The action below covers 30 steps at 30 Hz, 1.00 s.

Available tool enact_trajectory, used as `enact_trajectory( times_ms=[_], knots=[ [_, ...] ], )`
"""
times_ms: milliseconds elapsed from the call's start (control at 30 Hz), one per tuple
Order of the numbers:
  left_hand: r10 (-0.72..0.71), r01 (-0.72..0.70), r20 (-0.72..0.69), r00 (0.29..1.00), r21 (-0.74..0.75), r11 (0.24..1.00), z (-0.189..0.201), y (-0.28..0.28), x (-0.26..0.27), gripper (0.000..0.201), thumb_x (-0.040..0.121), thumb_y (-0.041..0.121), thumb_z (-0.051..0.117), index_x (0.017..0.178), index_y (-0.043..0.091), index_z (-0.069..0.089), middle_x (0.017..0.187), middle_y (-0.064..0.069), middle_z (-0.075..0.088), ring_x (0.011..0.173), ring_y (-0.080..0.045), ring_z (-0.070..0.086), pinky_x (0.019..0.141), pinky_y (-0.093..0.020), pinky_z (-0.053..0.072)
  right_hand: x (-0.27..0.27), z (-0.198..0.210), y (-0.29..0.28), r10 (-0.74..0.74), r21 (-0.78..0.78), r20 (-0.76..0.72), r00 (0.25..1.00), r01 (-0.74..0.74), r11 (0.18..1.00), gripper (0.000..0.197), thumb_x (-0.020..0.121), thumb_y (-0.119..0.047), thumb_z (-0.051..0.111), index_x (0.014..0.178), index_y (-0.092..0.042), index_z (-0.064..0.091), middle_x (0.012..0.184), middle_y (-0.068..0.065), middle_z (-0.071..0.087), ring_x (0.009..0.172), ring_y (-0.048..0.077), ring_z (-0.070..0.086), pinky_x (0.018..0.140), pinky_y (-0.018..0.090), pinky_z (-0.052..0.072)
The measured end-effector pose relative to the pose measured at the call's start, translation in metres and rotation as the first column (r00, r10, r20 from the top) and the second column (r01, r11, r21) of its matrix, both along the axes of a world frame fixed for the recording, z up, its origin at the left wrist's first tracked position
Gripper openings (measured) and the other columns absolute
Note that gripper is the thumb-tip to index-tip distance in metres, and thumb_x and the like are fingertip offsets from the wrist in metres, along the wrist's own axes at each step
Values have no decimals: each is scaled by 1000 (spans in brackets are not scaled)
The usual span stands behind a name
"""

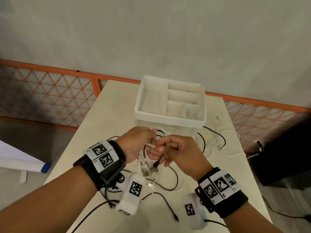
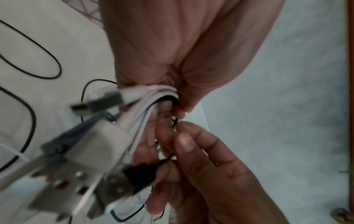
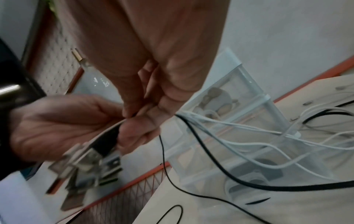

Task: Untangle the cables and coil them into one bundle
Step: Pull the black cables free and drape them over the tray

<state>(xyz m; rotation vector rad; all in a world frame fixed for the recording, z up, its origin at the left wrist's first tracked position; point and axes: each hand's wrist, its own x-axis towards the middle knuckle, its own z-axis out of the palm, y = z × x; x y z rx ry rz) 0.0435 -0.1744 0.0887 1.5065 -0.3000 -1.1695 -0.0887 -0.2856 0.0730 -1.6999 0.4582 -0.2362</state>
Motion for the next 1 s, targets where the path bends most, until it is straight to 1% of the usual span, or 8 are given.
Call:
enact_trajectory(
  times_ms=[167, 333, 433, 533, 700, 800, 900, 1000],
  knots=[
    [-36, 22, 170, 985, 85, 996, -4, -5, -9, 29, 103, 27, 48, 82, 8, 51, 74, -21, 59, 50, -28, 57, 53, -37, 53, 4, -7, 21, -27, -222, 65, 998, 41, 974, 7, 87, -2, 72, 84, -8, 74, 66, 7, 73, 50, 12, 64, 51, 21, 50],
    [-142, 65, 368, 919, 214, 975, -2, -5, -13, 29, 104, 29, 39, 81, 13, 46, 65, -13, 53, 38, -14, 40, 39, -22, 30, 5, -9, 21, 62, -609, 72, 995, -5, 793, 10, 89, -22, 70, 79, -22, 74, 69, -20, 70, 55, 0, 57, 59, 9, 38],
    [-194, 50, 531, 825, 273, 961, 0, -2, -8, 31, 102, 32, 43, 78, 15, 51, 67, -6, 55, 44, -14, 40, 41, -22, 29, 3, -5, 9, 106, -576, -134, 985, -165, 801, 22, 84, -33, 72, 66, -31, 59, 52, -20, 54, 51, 5, 49, 56, 18, 37],
    [-86, -7, 530, 843, 172, 985, 13, 6, 5, 30, 97, 33, 54, 81, 10, 62, 70, -6, 58, 50, -13, 42, 43, -22, 26, -10, -16, -20, 62, -493, -416, 907, -283, 822, 32, 85, -32, 72, 59, -25, 55, 53, -16, 55, 55, 3, 49, 60, 21, 39],
    [-120, 67, 659, 743, 105, 992, 23, 19, 19, 46, 88, 44, 68, 90, -2, 66, 57, 4, 40, 41, -6, 31, 46, -21, 25, -37, -35, -83, -394, -493, -465, 792, 138, 859, 38, 95, -41, 59, 68, -16, 69, 66, -3, 70, 73, 22, 66, 76, 35, 55],
    [-154, 10, 730, 666, 197, 980, 7, 19, 19, 44, 91, 44, 63, 83, 2, 68, 50, 8, 39, 41, -6, 33, 48, -25, 26, -38, 0, -100, -559, -485, -53, 827, 468, 739, 32, 94, -43, 61, 70, -22, 69, 59, -6, 67, 61, 19, 59, 64, 35, 49],
    [-36, -76, 704, 710, 127, 989, -4, 18, 18, 38, 93, 42, 62, 70, 12, 65, 42, 12, 41, 38, -4, 34, 47, -25, 27, -33, 36, -103, -586, -366, 209, 783, 619, 695, 33, 92, -53, 62, 78, -24, 68, 66, -5, 70, 54, 14, 57, 56, 31, 48],
    [181, -198, 595, 783, -36, 979, -1, 17, 25, 36, 94, 37, 62, 71, 11, 61, 53, 5, 37, 38, -7, 28, 44, -24, 27, -38, 10, -121, -663, -549, -72, 745, 526, 650, 48, 88, -67, 51, 77, -23, 66, 72, 0, 73, 64, 20, 67, 64, 36, 56]
  ],
)
